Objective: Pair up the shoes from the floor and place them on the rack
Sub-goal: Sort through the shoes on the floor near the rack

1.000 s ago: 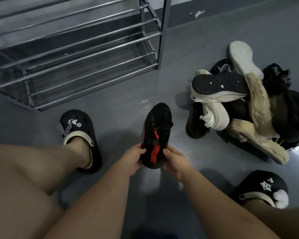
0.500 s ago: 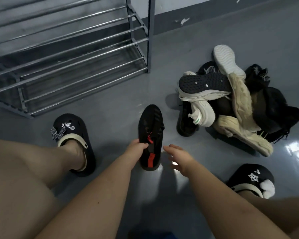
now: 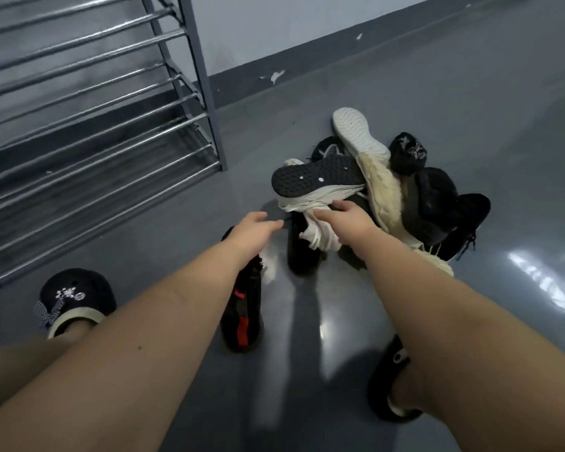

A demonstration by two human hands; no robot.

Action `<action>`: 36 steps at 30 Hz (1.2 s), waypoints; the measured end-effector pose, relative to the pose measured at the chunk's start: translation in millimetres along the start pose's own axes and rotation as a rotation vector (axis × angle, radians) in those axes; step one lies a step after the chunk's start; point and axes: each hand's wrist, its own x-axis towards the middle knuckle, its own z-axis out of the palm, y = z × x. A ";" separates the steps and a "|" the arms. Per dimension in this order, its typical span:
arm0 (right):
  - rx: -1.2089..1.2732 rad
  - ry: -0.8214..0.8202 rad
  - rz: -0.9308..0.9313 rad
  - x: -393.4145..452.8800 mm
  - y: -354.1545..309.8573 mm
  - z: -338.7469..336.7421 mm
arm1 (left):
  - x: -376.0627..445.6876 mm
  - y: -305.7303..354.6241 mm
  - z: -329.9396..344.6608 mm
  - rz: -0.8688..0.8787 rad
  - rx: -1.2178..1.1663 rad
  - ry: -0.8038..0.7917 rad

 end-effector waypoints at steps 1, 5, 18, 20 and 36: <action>-0.034 0.016 -0.016 1.8 -1.7 -11.9 | 3.7 4.6 5.3 0.013 0.017 -0.002; -0.254 0.069 -0.076 -0.7 -4.8 -64.1 | 4.1 30.5 38.5 0.074 0.057 -0.058; -0.221 0.547 0.088 14.7 70.0 -161.4 | -13.5 66.8 181.2 0.075 0.068 -0.345; 0.198 0.436 0.203 23.2 80.0 -159.0 | -16.4 74.2 194.0 0.069 0.054 -0.371; 0.813 0.447 0.152 10.4 57.3 -103.4 | -25.3 71.1 187.6 -0.082 -0.401 -0.304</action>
